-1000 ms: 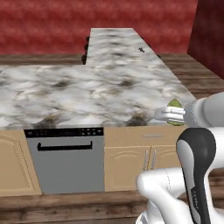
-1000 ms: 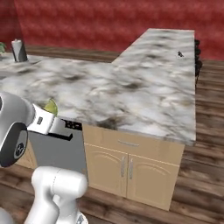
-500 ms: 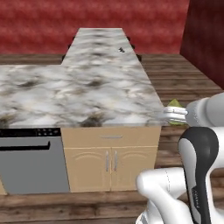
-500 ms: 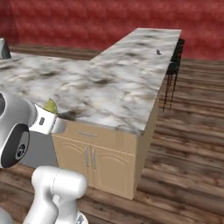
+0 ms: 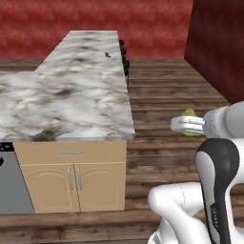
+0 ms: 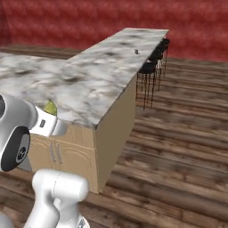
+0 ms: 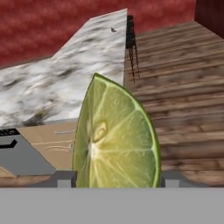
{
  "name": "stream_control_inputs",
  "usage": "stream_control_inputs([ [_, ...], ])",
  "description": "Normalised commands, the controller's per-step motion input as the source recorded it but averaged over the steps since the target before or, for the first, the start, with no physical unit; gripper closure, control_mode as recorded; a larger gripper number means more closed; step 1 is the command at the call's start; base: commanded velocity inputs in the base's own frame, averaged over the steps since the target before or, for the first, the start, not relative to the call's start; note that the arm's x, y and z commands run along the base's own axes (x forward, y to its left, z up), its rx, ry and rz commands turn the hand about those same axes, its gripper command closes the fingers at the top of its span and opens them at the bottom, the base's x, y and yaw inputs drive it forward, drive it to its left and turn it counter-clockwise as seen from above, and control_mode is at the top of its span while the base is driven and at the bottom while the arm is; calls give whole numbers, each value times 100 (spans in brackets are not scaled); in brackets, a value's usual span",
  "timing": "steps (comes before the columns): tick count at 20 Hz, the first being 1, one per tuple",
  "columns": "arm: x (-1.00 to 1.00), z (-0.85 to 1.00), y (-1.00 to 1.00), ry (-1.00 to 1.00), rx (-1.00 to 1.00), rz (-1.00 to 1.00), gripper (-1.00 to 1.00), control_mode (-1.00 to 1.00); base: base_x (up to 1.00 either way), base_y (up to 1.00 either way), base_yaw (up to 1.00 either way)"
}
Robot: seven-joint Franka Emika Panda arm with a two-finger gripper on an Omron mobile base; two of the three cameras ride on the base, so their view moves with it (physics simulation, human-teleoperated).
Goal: Take the lemon wedge from the fridge and place it on the plate with fish on the dining counter.
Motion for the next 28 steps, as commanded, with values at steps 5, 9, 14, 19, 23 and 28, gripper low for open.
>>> stream_control_inputs([
  [5,0,0,0,0,0,0,100,100,61,-100,0],
  [9,0,0,0,0,0,0,100,100,99,-100,0],
  [14,0,0,0,0,0,0,100,100,100,-100,12],
  [19,0,0,0,0,0,0,100,100,100,-100,18],
  [23,0,0,0,0,0,0,100,100,100,-94,18],
  [28,0,0,0,0,0,0,100,100,100,-55,35],
])
